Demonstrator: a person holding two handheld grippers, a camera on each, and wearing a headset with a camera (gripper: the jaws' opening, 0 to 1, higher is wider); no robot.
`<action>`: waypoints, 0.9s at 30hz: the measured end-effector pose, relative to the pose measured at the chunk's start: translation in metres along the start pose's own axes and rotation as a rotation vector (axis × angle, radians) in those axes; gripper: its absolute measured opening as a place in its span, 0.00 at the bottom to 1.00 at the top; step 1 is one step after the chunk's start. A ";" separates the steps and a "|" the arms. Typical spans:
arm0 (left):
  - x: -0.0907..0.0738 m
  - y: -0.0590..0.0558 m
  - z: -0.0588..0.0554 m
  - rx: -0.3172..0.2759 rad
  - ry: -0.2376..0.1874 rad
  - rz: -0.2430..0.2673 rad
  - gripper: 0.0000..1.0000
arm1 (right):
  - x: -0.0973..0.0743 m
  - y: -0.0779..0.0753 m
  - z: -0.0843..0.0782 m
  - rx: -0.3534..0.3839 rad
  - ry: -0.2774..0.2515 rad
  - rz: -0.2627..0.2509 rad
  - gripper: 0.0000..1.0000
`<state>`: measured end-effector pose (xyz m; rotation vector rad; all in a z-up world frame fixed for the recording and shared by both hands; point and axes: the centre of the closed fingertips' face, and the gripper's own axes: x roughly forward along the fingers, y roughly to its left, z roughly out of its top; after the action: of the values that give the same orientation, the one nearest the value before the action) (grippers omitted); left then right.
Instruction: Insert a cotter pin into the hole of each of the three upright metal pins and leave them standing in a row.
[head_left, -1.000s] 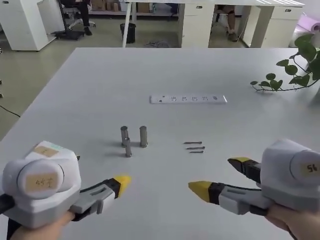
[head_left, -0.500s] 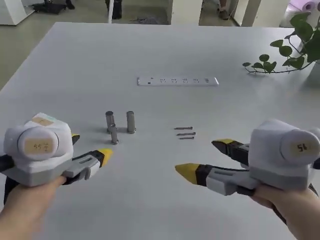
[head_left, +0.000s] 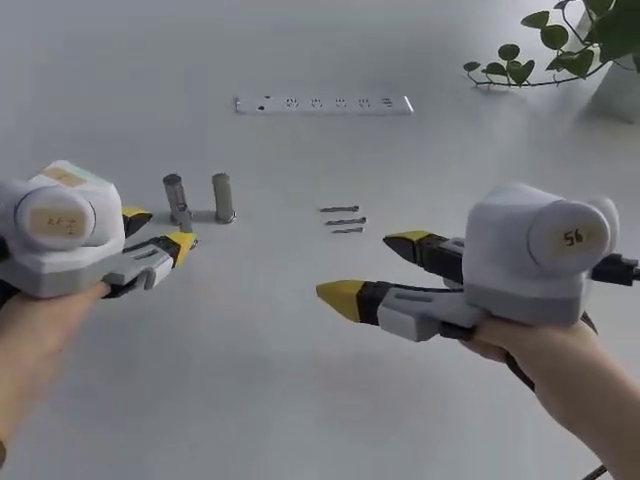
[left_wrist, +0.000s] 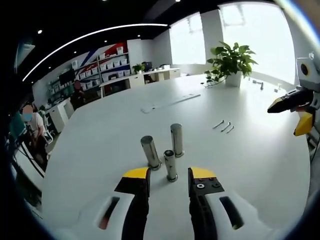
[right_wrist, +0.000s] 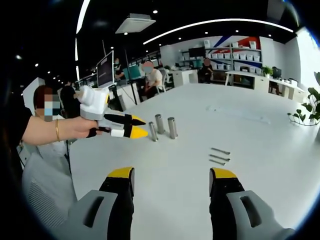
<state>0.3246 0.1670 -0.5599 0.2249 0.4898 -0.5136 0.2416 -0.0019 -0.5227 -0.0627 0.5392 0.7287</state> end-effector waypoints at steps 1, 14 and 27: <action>0.002 0.000 0.000 0.002 -0.004 -0.005 0.28 | 0.001 0.000 0.000 0.002 -0.001 0.002 0.57; 0.020 -0.001 -0.002 0.004 -0.011 -0.058 0.15 | 0.007 -0.007 -0.006 0.017 0.017 -0.009 0.55; 0.026 0.000 -0.006 -0.040 -0.004 -0.070 0.08 | 0.006 -0.008 -0.013 0.040 0.029 -0.017 0.52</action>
<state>0.3416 0.1581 -0.5777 0.1686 0.5050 -0.5724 0.2449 -0.0073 -0.5385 -0.0408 0.5802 0.7007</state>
